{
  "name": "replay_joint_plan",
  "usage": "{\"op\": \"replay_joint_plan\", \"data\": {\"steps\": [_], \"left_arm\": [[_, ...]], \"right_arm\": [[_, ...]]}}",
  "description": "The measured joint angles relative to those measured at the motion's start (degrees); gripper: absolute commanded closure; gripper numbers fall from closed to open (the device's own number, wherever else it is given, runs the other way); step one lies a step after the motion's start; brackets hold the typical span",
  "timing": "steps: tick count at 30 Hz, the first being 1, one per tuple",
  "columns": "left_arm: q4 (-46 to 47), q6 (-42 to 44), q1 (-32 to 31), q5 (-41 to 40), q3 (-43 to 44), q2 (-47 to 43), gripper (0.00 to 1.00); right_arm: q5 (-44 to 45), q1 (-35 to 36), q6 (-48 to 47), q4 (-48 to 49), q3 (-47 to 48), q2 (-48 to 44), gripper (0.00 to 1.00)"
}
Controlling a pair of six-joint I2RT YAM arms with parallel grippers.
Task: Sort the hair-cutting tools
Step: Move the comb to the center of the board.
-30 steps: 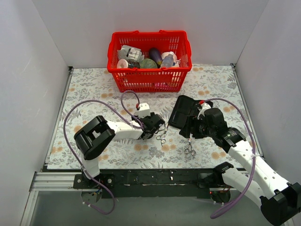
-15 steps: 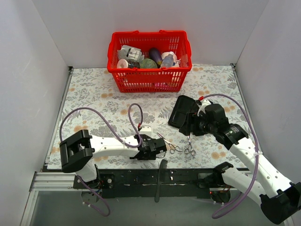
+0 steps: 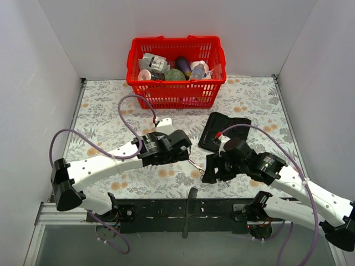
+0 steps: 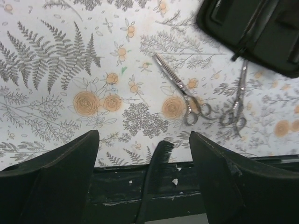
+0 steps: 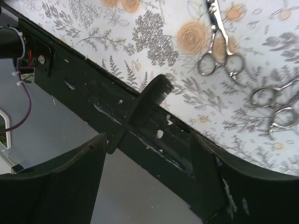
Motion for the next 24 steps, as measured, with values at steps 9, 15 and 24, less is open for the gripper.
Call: {"op": "replay_joint_plan", "data": {"steps": [9,15,24], "left_arm": [[6.62,9.16,11.69,11.26,2.84,-14.4,0.15],[7.76,10.95,11.91,15.28,3.17,-19.74,0.13],[7.61,11.65,11.91,18.03,-0.37,-22.97,0.13]], "right_arm": [[12.31,22.16,19.23,2.64,-1.64,12.02,0.18],[17.77,27.39,31.26,3.69,-1.33,24.5,0.13],[21.27,29.22,40.89,0.79,12.31,39.52,0.11]]}}
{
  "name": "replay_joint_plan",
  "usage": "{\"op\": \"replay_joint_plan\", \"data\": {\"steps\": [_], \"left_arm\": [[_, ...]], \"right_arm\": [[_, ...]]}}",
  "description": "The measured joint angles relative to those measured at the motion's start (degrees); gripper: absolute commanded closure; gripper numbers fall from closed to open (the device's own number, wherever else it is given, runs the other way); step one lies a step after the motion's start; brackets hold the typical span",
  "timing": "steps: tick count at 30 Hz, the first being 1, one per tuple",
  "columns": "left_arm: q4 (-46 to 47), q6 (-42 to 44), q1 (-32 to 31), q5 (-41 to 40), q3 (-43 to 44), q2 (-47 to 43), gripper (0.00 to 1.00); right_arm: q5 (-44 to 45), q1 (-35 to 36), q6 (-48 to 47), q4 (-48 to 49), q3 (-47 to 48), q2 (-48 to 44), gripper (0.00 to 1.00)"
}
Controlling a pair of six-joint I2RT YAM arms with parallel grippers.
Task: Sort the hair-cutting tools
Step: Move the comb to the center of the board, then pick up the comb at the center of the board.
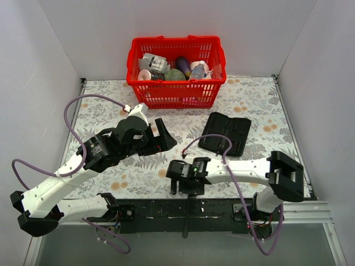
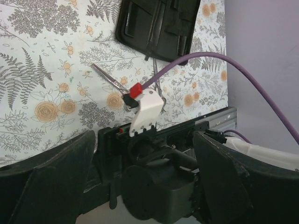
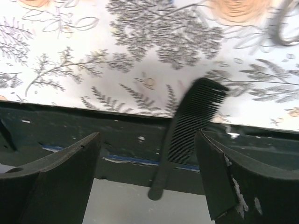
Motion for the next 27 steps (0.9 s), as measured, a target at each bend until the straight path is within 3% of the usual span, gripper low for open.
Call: {"op": "replay_joint_plan", "data": {"steps": [7,16,27], "left_arm": [[-0.04,1.07,0.0,1.27,-0.24,-0.28,0.13],[0.22,1.29,0.0,2.67,-2.25,-1.4,0.13],[-0.02,1.29,0.0,3.13,-2.23,-1.44,0.12]], "right_arm": [[0.48,3.45,4.81,-3.93,6.25,8.79,0.12],[0.92,5.14,10.51,-8.35,-0.17,-0.63,0.13],[0.44,5.75,9.35,-7.45,2.45,10.1,0.15]]}}
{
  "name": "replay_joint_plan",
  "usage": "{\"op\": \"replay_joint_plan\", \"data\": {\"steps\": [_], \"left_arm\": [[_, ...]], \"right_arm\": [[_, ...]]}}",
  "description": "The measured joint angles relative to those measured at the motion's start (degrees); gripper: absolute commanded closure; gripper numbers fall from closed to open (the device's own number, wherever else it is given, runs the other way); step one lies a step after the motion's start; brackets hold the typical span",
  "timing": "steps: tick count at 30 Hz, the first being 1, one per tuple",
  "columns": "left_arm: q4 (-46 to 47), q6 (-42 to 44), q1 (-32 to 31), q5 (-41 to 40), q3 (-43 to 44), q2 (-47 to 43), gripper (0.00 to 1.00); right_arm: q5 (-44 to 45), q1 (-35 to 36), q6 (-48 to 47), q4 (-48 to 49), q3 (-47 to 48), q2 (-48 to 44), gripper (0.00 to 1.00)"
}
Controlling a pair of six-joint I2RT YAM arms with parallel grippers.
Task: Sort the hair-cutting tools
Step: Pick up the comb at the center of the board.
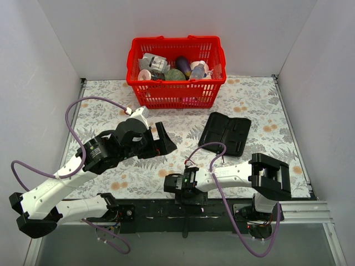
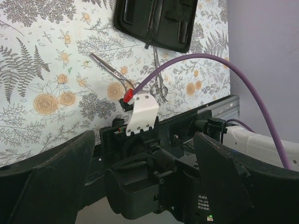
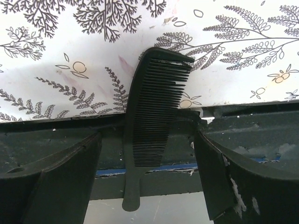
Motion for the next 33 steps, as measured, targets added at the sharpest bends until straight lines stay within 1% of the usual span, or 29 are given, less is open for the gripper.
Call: {"op": "replay_joint_plan", "data": {"steps": [1,4,5,7,8,13,14,16,17,19,20,23,27,33], "left_arm": [[-0.02,0.0,0.0,0.11,0.0,0.0,0.12],[-0.02,0.0,0.0,0.31,0.0,0.0,0.12],[0.0,0.0,0.0,0.35,0.0,0.02,0.12],[0.0,0.0,0.0,0.42,0.0,0.07,0.12],[0.0,0.0,0.0,0.46,0.0,0.11,0.12],[0.0,0.0,0.0,0.55,0.0,0.22,0.12],[0.0,-0.02,0.0,0.55,0.0,0.22,0.12],[0.02,-0.02,0.0,0.55,-0.02,0.22,0.12],[0.0,-0.02,0.0,0.55,-0.02,0.22,0.12],[0.02,-0.02,0.0,0.55,-0.02,0.22,0.12],[0.02,-0.02,0.0,0.55,-0.02,0.22,0.11],[0.02,-0.02,0.0,0.52,-0.02,0.26,0.11],[0.04,0.0,0.0,0.42,-0.02,0.92,0.12],[-0.02,0.0,0.09,-0.46,1.05,3.5,0.11]], "right_arm": [[0.0,-0.09,-0.13,0.15,0.0,0.0,0.15],[-0.15,-0.61,-0.57,0.85,0.0,0.0,0.21],[-0.26,-0.81,-0.74,1.29,0.0,0.0,0.26],[-0.57,-1.16,-1.16,1.9,-0.02,0.0,0.31],[-0.68,-1.25,-1.38,2.1,-0.02,0.0,0.37],[-0.92,-1.6,-1.84,3.21,-0.2,0.0,0.49],[-1.03,-1.6,-1.9,3.34,-0.35,0.0,0.52],[-1.14,-1.6,-1.95,3.45,-0.59,0.02,0.55],[-1.16,-1.6,-2.01,3.52,-0.59,0.02,0.6],[-1.16,-1.6,-2.23,3.63,-0.61,0.02,0.64],[-1.16,-1.6,-2.36,3.67,-0.61,0.0,0.69],[-1.18,-1.6,-2.67,3.87,-0.61,0.02,0.76],[-0.98,-1.6,-2.91,3.65,-0.5,0.02,0.78],[2.08,-1.55,-2.99,-0.57,2.8,-0.76,0.78]]}}
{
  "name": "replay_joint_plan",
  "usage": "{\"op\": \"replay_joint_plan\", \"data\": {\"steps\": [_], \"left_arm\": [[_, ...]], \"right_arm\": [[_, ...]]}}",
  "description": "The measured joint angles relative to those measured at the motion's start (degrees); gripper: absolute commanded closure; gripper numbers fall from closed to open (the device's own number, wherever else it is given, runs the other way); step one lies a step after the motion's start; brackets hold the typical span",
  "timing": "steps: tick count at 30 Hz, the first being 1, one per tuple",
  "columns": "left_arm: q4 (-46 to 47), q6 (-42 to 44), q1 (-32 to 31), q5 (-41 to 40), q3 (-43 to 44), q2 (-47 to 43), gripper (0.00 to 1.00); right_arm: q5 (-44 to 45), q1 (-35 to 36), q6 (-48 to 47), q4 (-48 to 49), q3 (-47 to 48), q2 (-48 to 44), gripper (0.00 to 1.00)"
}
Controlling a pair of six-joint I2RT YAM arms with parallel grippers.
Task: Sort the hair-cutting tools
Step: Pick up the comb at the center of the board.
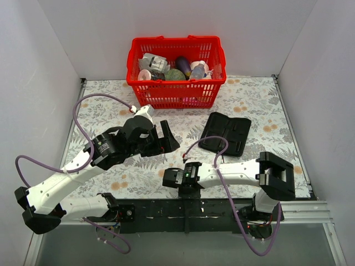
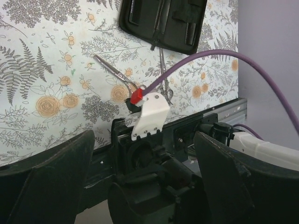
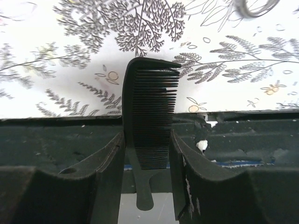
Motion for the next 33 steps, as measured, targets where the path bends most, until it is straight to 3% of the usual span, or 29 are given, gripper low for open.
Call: {"op": "replay_joint_plan", "data": {"steps": [7,14,20,26,33], "left_arm": [[1.36,-0.07,0.17,-1.7,1.14,0.24,0.12],[5.79,0.31,0.17,-5.77,1.27,-5.49,0.1],[12.2,1.57,0.24,-5.18,-0.04,-9.79,0.16],[24.13,3.58,0.24,2.27,-14.6,-12.92,0.22],[39.56,5.62,0.24,10.97,-29.18,-12.13,0.22]], "right_arm": [[5.14,-1.84,-0.87,-6.01,2.05,-13.44,0.78],[8.31,-13.68,-6.49,-9.99,1.05,-26.01,0.79],[6.08,-26.93,-17.92,-8.72,1.7,-24.76,0.79],[0.83,-37.57,-30.27,-7.06,11.78,-17.42,0.81],[-5.57,-44.33,-39.5,-7.04,27.23,-9.35,0.81]]}}
